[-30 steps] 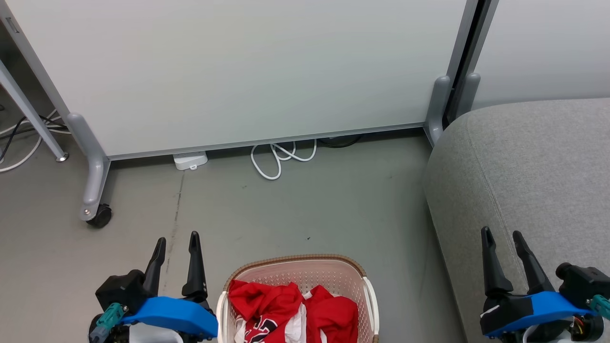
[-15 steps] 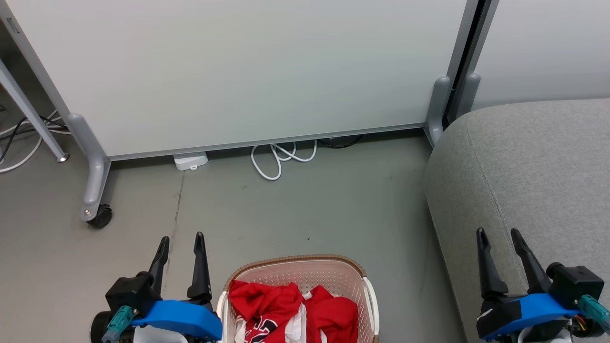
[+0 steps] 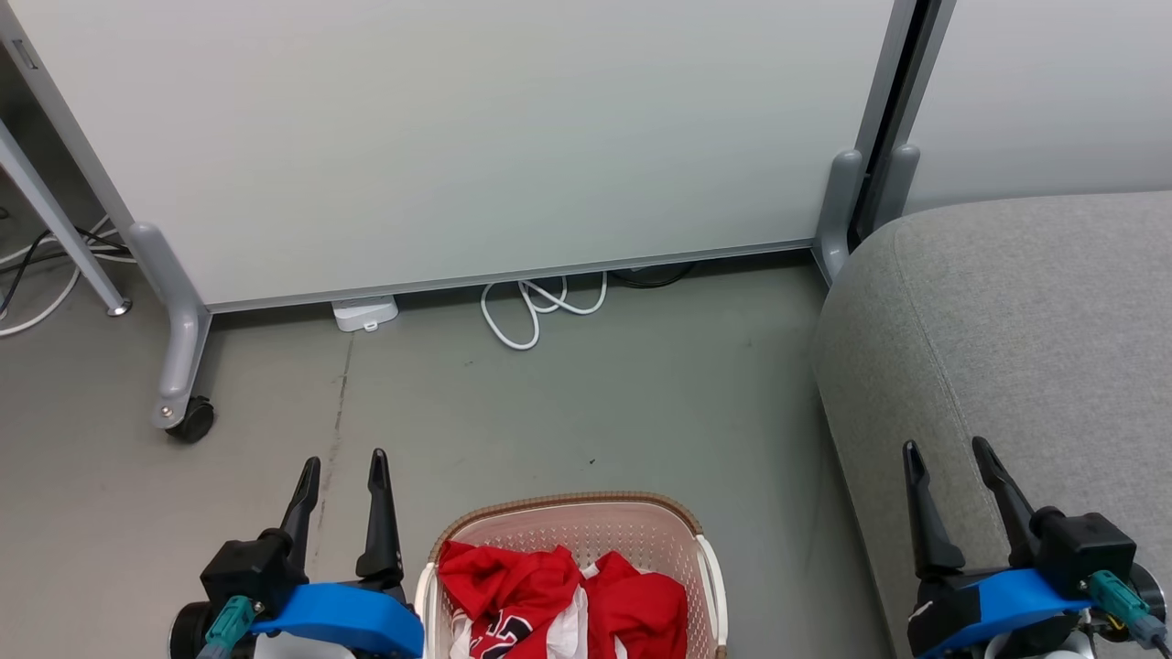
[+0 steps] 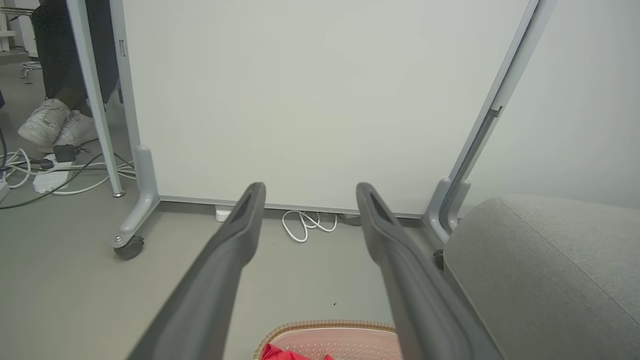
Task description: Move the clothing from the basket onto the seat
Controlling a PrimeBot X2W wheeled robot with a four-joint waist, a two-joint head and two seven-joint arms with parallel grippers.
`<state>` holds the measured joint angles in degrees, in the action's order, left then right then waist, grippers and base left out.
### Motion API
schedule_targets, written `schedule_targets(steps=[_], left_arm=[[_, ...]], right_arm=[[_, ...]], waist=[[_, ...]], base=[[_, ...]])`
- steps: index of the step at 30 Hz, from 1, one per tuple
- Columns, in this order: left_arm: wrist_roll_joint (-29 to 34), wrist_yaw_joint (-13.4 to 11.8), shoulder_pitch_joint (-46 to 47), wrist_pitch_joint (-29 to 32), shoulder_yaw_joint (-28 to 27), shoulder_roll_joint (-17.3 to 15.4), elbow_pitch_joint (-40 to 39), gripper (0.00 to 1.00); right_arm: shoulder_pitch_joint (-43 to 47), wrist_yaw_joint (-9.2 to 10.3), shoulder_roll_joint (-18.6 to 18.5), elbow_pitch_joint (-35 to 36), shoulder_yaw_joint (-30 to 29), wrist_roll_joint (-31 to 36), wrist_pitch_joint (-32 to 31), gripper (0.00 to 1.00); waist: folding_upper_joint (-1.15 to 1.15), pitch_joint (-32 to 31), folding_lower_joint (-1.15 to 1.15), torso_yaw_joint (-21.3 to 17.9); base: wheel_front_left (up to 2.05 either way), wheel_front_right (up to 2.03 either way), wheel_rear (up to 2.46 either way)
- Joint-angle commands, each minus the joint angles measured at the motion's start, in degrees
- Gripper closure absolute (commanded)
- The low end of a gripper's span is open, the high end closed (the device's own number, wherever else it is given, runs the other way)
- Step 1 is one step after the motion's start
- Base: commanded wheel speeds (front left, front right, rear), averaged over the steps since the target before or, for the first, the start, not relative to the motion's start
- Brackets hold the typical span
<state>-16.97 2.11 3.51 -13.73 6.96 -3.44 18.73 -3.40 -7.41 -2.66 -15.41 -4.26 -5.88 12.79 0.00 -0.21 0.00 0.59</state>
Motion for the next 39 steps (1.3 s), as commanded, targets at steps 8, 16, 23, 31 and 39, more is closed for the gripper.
schedule_targets(steps=[8, 16, 23, 31, 39], left_arm=[[3.25, 0.76, -0.45, -1.20, -0.44, 0.19, -0.46, 0.00], [4.24, 0.88, -0.47, -1.55, -0.84, 0.37, -0.49, 0.00], [4.15, 0.95, -0.27, -1.55, -1.09, 0.46, -0.33, 0.00], [5.02, 0.71, -0.48, -1.55, -0.99, 0.51, 0.58, 0.00], [6.22, 1.22, 2.37, -1.54, -0.06, 0.02, 6.74, 0.00]], right_arm=[[0.38, -0.14, -0.36, 0.14, 0.23, 3.89, 1.44, 0.00], [0.35, -0.14, -0.36, 0.06, 0.44, 4.47, 1.87, 0.00], [0.35, -0.14, -0.36, 0.04, 0.31, 4.37, 1.98, 0.00], [-0.37, -0.14, -0.36, 0.35, 1.16, 4.17, 1.98, 0.00], [-2.68, -0.14, -0.33, 1.80, 2.91, 3.97, 2.02, 0.00]], waist=[[0.00, 0.11, 0.00, 0.13], [0.00, 0.16, 0.00, 0.14], [0.00, 0.14, 0.00, 0.16], [0.00, 1.04, 0.00, -0.71], [0.00, 6.46, 0.00, -4.37]], base=[[0.00, 0.00, 0.00], [0.00, 0.00, 0.00], [0.00, 0.00, 0.00], [0.00, 0.00, 0.00], [0.00, 0.00, 0.00]])
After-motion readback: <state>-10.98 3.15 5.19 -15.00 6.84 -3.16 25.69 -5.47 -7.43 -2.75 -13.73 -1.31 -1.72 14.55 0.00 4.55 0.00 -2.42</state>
